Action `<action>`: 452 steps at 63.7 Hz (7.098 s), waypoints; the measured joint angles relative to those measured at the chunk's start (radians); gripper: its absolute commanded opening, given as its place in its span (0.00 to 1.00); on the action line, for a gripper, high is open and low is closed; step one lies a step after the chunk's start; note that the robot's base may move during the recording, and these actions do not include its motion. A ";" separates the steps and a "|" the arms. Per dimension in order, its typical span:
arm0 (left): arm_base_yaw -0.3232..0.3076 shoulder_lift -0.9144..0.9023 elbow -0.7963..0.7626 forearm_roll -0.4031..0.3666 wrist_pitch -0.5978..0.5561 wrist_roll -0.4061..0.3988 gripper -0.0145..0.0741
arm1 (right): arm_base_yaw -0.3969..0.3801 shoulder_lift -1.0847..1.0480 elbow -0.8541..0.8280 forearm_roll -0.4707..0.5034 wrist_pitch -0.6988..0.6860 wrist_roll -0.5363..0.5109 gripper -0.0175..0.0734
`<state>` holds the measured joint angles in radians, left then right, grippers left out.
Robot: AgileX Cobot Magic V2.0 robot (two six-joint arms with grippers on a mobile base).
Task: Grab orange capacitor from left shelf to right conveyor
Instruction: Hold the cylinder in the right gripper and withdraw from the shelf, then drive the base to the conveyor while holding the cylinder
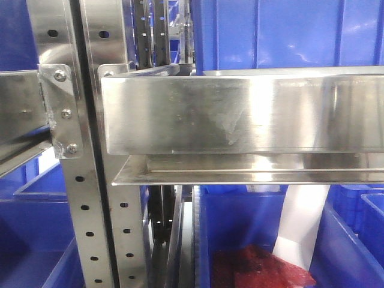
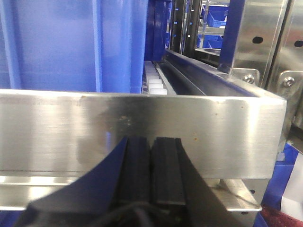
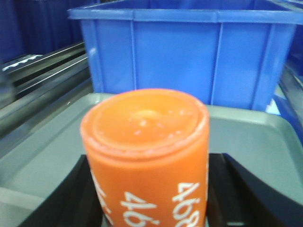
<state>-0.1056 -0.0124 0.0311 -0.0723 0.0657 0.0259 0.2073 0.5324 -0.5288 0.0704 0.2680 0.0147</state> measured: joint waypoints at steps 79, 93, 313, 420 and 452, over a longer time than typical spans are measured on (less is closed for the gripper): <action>0.000 0.000 0.000 0.000 0.000 0.000 0.02 | 0.000 -0.409 0.054 -0.003 0.307 -0.004 0.38; 0.000 0.000 0.000 0.000 0.000 0.000 0.02 | 0.000 -0.409 0.054 -0.003 0.307 -0.004 0.38; 0.000 0.000 0.000 0.000 0.000 0.000 0.02 | 0.000 -0.409 0.054 -0.010 0.309 -0.015 0.38; -0.002 0.000 0.000 0.000 0.000 0.000 0.02 | 0.000 -0.409 0.054 -0.010 0.313 -0.015 0.38; -0.002 0.000 0.000 0.000 0.000 0.000 0.02 | 0.000 -0.409 0.054 -0.010 0.313 -0.015 0.38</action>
<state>-0.1080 -0.0124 0.0311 -0.0723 0.0657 0.0259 0.2073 0.1237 -0.4749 0.0604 0.5812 0.0000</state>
